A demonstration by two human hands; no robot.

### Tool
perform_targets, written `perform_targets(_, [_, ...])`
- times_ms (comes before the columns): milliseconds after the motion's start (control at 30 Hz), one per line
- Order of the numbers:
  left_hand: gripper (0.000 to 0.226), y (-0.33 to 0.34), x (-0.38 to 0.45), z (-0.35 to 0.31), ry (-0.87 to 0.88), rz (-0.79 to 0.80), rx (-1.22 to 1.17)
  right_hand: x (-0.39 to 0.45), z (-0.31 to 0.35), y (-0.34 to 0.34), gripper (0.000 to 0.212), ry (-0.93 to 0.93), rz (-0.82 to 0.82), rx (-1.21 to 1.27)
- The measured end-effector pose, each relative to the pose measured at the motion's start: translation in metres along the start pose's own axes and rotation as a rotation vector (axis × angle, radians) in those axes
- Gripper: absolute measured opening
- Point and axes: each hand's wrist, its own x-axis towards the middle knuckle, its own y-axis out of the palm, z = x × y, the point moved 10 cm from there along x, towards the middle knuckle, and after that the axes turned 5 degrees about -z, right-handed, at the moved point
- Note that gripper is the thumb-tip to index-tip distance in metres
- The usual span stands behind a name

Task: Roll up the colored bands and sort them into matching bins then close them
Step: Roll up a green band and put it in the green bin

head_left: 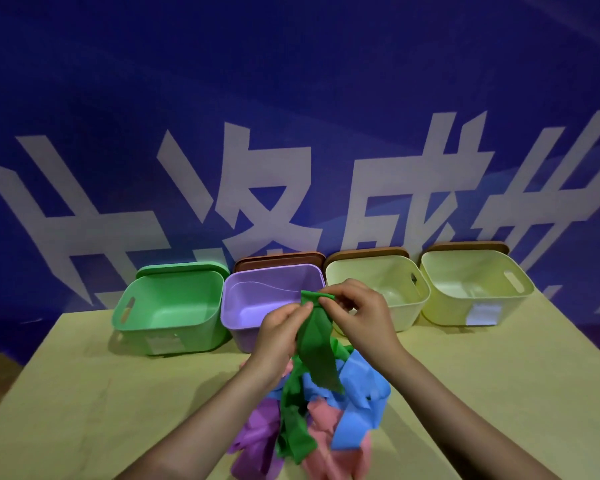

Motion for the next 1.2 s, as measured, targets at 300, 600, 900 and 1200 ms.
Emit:
perform_targets(300, [0.029, -0.021, 0.019, 0.004, -0.192, 0.037, -0.155, 0.001, 0.020, 0.022, 0.026, -0.168, 0.146, -0.068])
perform_targets(600, [0.025, -0.029, 0.038, -0.016, -0.101, 0.181, -0.067, 0.008, 0.025, 0.051, 0.033, -0.179, 0.250, -0.150])
perform_targets(900, [0.024, -0.037, 0.045, -0.014, 0.001, 0.177, 0.055, 0.000, -0.015, 0.057, 0.019, 0.298, 0.135, 0.191])
perform_targets(1200, [0.025, -0.023, 0.037, -0.014, 0.055, 0.110, 0.168, 0.003, -0.020, 0.042, 0.016, 0.256, 0.082, 0.141])
